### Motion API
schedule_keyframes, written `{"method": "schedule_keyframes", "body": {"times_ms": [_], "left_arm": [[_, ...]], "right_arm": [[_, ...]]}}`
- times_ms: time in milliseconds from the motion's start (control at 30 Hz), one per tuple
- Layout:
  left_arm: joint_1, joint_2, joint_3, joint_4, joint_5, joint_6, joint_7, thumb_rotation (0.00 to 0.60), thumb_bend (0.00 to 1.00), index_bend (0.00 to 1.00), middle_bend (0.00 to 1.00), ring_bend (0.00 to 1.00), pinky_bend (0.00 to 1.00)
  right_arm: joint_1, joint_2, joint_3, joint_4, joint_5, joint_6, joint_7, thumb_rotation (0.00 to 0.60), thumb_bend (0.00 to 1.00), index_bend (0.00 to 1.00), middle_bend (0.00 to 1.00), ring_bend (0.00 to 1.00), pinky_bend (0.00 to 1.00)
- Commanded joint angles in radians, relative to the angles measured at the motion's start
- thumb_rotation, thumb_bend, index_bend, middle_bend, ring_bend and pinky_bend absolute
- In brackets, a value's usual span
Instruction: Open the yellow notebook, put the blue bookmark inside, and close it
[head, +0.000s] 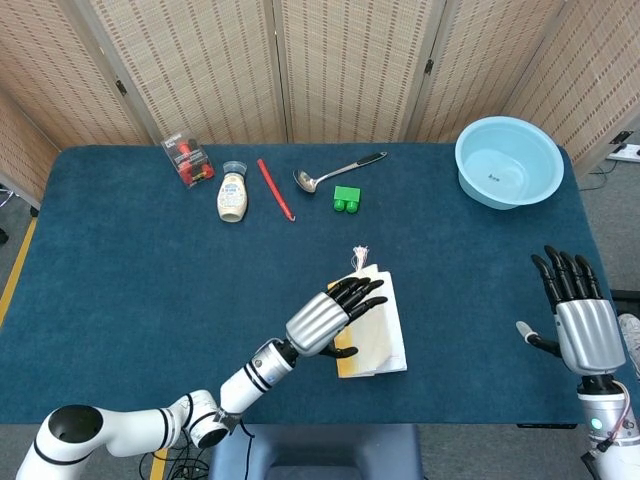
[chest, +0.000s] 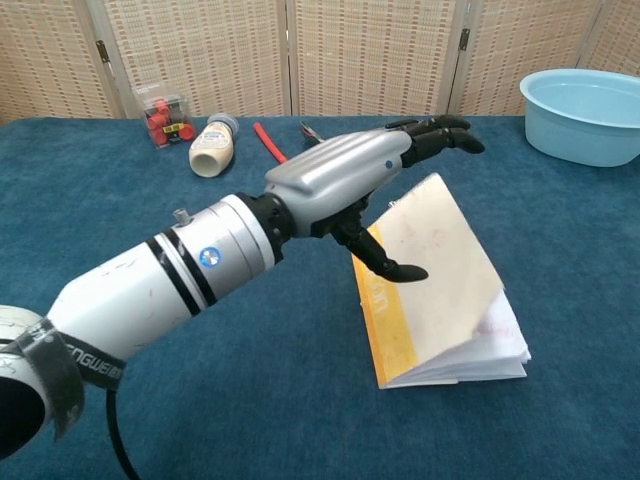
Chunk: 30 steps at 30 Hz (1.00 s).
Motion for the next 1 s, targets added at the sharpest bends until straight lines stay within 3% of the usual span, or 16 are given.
{"method": "schedule_keyframes", "body": {"times_ms": [33, 367, 767, 1000], "left_arm": [[-0.008, -0.008, -0.011, -0.011, -0.028, -0.018, 0.016, 0.600, 0.19, 0.13, 0.04, 0.08, 0.14], [0.084, 0.119, 0.016, -0.081, -0.089, 0.032, 0.049, 0.600, 0.19, 0.13, 0.04, 0.08, 0.14], [0.319, 0.394, 0.060, -0.261, -0.260, 0.151, 0.169, 0.600, 0.19, 0.13, 0.04, 0.08, 0.14], [0.454, 0.506, 0.080, -0.319, -0.295, 0.278, 0.160, 0.600, 0.19, 0.13, 0.04, 0.08, 0.14]], "right_arm": [[-0.001, -0.001, -0.003, 0.001, 0.002, -0.005, 0.002, 0.600, 0.09, 0.00, 0.00, 0.00, 0.00], [0.007, 0.031, -0.031, -0.004, 0.015, -0.077, 0.007, 0.600, 0.09, 0.00, 0.00, 0.00, 0.00], [0.014, 0.041, -0.066, 0.068, -0.004, -0.131, 0.087, 0.600, 0.14, 0.00, 0.00, 0.00, 0.00], [0.002, 0.035, -0.074, 0.111, -0.027, -0.105, 0.137, 0.600, 0.26, 0.00, 0.00, 0.00, 0.00]]}}
